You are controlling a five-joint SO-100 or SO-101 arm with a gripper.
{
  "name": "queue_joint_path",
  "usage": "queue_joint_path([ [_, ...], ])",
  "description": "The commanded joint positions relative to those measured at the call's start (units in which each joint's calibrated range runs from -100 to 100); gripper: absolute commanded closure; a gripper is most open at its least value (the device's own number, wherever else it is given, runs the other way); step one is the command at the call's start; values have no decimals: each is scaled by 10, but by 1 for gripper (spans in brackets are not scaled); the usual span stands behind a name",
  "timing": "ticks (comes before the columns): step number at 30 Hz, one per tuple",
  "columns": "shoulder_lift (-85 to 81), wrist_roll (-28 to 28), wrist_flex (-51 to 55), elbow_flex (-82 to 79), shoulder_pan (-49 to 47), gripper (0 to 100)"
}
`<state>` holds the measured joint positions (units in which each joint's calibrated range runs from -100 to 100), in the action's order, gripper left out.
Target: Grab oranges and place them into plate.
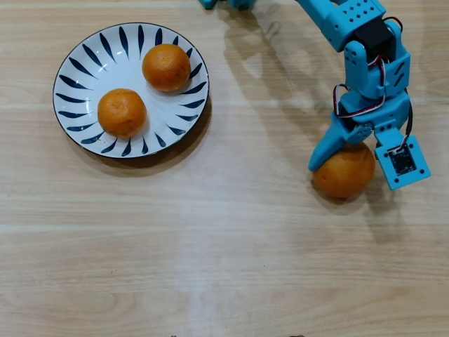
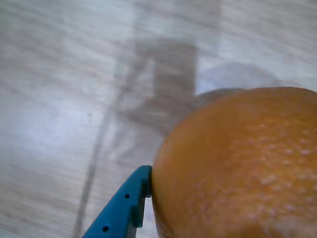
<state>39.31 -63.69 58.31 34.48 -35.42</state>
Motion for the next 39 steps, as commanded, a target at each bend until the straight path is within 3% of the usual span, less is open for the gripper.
queue_joint_path([
  [1,-8,2,-16,20,-9,60],
  [7,-17,3,0,21,-9,61],
  [20,-46,-2,144,28,-8,61],
  [24,-45,-2,143,30,-9,65],
  [39,-60,3,148,33,-10,66],
])
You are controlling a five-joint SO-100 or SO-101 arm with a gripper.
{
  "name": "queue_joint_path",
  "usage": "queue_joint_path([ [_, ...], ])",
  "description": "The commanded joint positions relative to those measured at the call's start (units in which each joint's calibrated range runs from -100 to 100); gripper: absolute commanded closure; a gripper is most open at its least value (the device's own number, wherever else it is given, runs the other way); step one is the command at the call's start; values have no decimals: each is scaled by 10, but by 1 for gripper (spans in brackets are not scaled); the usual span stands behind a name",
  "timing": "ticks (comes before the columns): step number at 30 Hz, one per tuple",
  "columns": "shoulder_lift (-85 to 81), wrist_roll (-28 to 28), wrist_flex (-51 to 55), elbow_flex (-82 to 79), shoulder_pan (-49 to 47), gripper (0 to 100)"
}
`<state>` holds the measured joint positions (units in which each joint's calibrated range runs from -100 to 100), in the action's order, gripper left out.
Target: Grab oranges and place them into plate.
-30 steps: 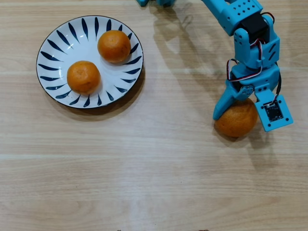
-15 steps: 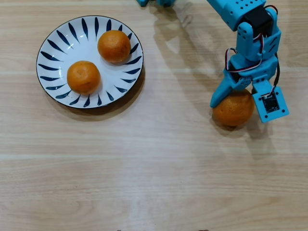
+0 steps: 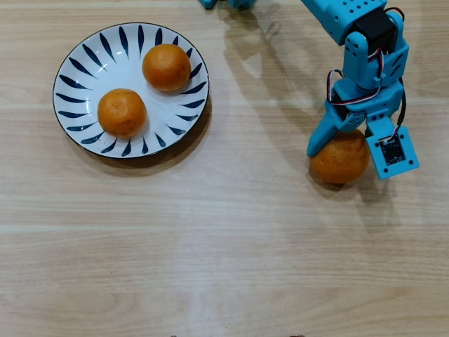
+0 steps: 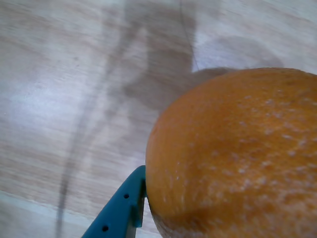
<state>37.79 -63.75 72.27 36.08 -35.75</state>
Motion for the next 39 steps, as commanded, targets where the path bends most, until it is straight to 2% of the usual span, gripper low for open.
queue_joint_path([
  [1,-69,4,18,10,-5,66],
  [6,-138,7,115,17,12,66],
  [12,-233,57,191,12,62,66],
  [15,-298,91,253,7,107,66],
  [19,-391,159,268,-64,176,66],
  [26,-619,235,264,-335,378,66],
  [27,-644,252,264,-364,416,66],
  [28,-686,303,242,-422,516,66],
  [29,-695,323,225,-439,547,66],
  [34,-704,400,128,-521,644,68],
  [39,-703,418,27,-622,704,69],
])
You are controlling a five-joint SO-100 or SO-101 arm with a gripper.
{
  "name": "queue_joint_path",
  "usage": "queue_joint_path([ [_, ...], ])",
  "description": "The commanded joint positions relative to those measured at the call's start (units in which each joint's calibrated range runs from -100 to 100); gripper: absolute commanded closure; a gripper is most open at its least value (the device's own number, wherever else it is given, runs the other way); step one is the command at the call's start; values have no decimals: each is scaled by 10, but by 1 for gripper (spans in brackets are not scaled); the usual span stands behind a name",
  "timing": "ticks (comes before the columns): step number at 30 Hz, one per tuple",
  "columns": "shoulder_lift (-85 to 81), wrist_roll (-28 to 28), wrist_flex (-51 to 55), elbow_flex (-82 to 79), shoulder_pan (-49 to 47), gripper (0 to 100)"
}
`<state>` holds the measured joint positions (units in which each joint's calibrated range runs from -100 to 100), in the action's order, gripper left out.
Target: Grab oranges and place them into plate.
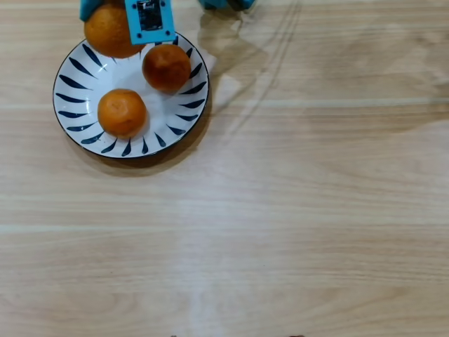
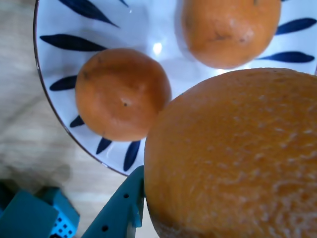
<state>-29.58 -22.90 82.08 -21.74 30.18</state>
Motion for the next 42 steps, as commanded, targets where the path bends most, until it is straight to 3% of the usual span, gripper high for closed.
queue_joint_path([
  [1,-30,10,-89,-62,51,69],
  [8,8,6,-184,-133,52,68],
  [16,22,10,-186,-130,52,50],
  [27,-9,10,-156,-92,-18,48],
  [30,-63,17,-108,-61,-63,55],
  [37,-202,57,-86,-85,-241,92],
  [42,-318,107,-87,-211,-303,93],
])
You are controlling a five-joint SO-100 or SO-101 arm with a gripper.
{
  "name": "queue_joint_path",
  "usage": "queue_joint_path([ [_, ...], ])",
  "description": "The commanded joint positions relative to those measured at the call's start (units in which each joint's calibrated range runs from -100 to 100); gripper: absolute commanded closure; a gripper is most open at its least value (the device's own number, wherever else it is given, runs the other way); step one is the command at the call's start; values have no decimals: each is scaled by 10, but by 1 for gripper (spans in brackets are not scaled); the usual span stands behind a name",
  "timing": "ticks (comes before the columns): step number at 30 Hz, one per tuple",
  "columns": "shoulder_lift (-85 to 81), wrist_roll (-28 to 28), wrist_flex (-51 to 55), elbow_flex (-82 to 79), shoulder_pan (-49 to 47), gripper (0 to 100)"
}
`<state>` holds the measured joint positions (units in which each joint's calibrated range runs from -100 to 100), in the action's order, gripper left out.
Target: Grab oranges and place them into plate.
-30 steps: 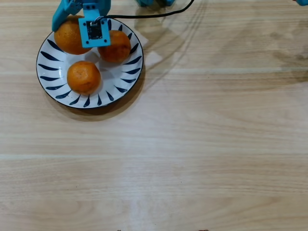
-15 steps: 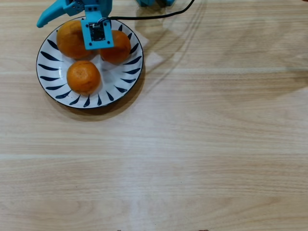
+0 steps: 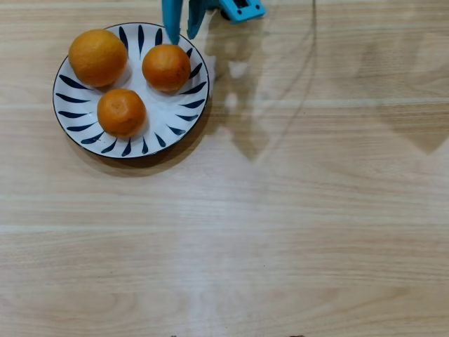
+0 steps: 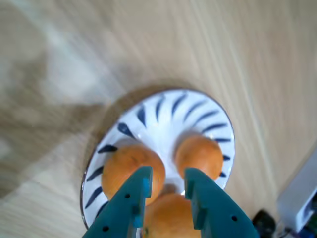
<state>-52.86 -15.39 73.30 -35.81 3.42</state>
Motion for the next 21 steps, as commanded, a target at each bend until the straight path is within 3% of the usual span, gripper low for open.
queue_joint_path([
  [1,-114,44,1,-102,-46,93],
  [6,-286,107,-67,-291,-104,93],
  [11,-466,108,-98,-456,-135,96],
  [21,-469,107,-106,-593,-148,98],
])
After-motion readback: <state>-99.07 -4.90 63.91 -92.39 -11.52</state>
